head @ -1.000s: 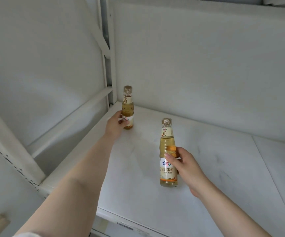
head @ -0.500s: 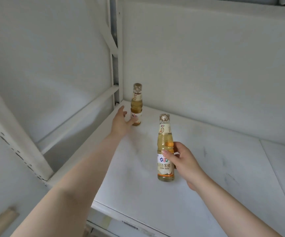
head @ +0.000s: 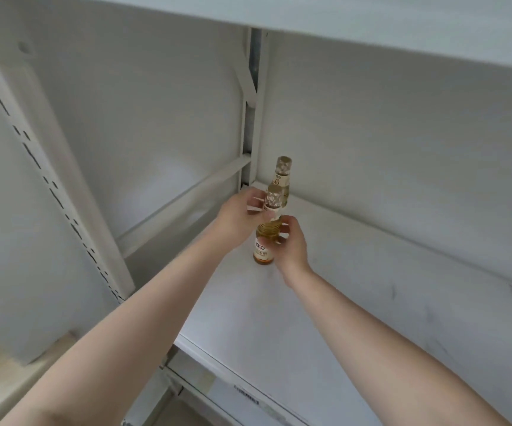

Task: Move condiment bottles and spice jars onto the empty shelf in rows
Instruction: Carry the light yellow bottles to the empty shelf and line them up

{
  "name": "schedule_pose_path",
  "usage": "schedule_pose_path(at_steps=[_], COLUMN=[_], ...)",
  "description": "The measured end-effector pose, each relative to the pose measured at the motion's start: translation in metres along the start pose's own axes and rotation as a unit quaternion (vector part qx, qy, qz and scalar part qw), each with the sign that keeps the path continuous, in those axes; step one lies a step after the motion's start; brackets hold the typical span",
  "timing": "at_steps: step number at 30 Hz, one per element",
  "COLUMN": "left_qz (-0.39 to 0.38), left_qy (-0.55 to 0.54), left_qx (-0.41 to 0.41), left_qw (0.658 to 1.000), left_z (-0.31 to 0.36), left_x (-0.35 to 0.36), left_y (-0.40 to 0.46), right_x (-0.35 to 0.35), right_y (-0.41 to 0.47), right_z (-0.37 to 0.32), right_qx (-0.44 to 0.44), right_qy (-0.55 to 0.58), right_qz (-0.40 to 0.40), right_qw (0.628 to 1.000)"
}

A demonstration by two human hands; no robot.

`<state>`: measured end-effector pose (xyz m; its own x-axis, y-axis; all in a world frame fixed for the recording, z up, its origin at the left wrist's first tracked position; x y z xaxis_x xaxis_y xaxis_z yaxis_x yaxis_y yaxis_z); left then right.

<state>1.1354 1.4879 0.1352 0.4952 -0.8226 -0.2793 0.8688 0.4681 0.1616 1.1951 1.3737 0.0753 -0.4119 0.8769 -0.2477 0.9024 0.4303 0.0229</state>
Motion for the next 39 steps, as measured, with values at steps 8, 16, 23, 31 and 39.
schedule_pose_path(at_steps=[8,16,23,31,39], left_qz=[0.068,0.066,0.078,0.077,0.073], left_qy=[0.075,0.088,0.096,0.1,0.116], left_qx=[0.011,0.008,0.021,0.034,0.043], left_qw=[0.995,0.994,0.992,0.991,0.99], left_z=[0.001,0.002,0.005,0.003,0.002], left_x=[-0.001,-0.003,0.001,0.004,0.004], left_y=[0.01,0.016,0.021,0.029,0.025], right_x=[0.009,0.013,0.011,0.008,0.007], right_y=[0.017,0.026,0.033,0.042,0.039], right_z=[-0.003,-0.004,-0.006,-0.007,-0.005], right_qx=[-0.032,-0.038,-0.047,-0.042,-0.026], right_qy=[-0.059,-0.082,-0.079,-0.09,-0.125], right_qz=[-0.001,-0.009,-0.014,-0.004,-0.01], right_qw=[0.998,0.996,0.996,0.995,0.992])
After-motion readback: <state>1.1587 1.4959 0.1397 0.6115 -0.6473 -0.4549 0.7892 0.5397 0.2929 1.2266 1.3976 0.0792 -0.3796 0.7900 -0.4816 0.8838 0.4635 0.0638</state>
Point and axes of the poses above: each hand's wrist, its own y-axis towards the middle knuckle, its own x-axis out of the palm, z = x × y, the point moved 4 cm from there along y, towards the middle knuckle, and after that the axes turned 4 degrees about -y, right-handed, at the moved point
